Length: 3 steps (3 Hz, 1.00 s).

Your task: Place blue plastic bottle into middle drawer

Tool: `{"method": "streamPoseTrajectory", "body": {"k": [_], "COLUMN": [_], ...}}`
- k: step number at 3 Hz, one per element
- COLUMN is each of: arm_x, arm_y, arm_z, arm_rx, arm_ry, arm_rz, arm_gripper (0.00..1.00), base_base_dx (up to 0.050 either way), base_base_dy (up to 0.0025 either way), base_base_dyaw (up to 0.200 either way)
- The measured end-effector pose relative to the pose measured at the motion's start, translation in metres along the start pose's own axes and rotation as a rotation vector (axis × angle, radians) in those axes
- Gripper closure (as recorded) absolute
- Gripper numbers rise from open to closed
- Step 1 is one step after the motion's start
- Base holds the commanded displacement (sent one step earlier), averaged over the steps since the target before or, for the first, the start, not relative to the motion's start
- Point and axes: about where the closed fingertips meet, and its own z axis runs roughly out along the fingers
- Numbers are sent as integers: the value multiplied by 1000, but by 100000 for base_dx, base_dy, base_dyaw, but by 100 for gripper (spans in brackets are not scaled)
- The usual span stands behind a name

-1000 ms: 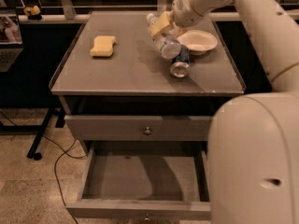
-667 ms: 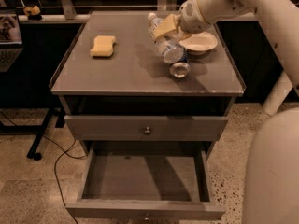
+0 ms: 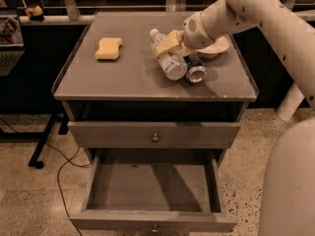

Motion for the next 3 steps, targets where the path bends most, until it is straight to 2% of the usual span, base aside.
{"method": "streamPoseTrajectory", "body": {"k": [1,3], "arm_x": [11,60], "arm_y": [15,68], "arm_z": [0,-23], "arm_rx": [4,21], "arm_ry": [0,-103], "arm_rz": [16,77], "arm_gripper": [100,100], "base_base_dx": [0,0], "base_base_dy": [0,0], "base_base_dyaw": [0,0]}}
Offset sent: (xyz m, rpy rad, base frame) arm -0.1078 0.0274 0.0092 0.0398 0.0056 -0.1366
